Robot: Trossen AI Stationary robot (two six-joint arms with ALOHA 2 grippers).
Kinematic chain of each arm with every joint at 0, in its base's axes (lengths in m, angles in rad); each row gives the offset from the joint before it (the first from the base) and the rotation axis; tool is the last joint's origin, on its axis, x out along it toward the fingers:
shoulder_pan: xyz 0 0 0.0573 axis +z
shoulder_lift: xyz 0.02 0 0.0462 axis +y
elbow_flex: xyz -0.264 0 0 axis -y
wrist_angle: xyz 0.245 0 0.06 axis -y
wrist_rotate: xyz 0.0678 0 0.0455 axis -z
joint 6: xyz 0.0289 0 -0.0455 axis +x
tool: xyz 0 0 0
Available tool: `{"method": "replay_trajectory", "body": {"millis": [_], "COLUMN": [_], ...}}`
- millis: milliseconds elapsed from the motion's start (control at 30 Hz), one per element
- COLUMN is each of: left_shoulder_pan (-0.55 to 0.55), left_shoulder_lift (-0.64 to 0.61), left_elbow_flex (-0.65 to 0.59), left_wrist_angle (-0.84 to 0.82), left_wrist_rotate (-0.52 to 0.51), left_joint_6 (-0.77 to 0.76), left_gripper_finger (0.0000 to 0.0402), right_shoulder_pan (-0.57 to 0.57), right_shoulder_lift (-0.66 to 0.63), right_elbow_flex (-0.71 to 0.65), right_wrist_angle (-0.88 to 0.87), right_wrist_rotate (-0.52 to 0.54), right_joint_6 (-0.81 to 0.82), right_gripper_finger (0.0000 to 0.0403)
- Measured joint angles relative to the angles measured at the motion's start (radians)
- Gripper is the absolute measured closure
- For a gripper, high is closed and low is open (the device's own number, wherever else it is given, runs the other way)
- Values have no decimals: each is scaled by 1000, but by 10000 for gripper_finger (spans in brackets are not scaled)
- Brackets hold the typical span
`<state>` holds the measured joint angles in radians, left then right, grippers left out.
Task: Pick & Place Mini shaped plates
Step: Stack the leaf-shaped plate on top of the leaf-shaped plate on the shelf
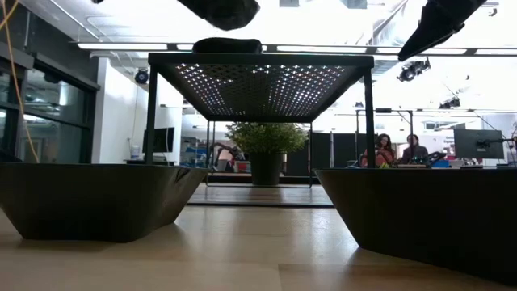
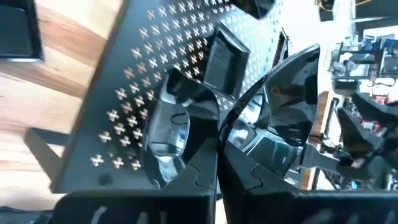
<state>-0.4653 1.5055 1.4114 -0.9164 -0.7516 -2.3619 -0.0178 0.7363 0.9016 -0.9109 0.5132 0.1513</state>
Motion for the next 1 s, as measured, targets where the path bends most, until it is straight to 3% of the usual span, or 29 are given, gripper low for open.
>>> {"method": "replay_trajectory", "body": {"millis": [233,567,867,1000], "left_shoulder_pan": [0,0,0,0], "left_shoulder_lift": [37,97,98,93], "left_elbow_flex": [61,63,62,62], "left_wrist_angle": [-99,-69,-114,-188], "left_wrist_rotate": [-24,-44,-6,68], "left_joint_6": [-11,-32,-20,50], "left_gripper_finger": [401,401,401,401], "right_shoulder_pan": [0,0,0,0], "right_shoulder_lift": [-6,-5,-5,-5], "right_elbow_flex": [0,0,0,0], "right_wrist_angle": [-1,3,2,2], "right_wrist_rotate": [0,-24,-51,-55], "right_joint_6": [2,7,31,31], "right_gripper_finger": [194,194,194,194]}}
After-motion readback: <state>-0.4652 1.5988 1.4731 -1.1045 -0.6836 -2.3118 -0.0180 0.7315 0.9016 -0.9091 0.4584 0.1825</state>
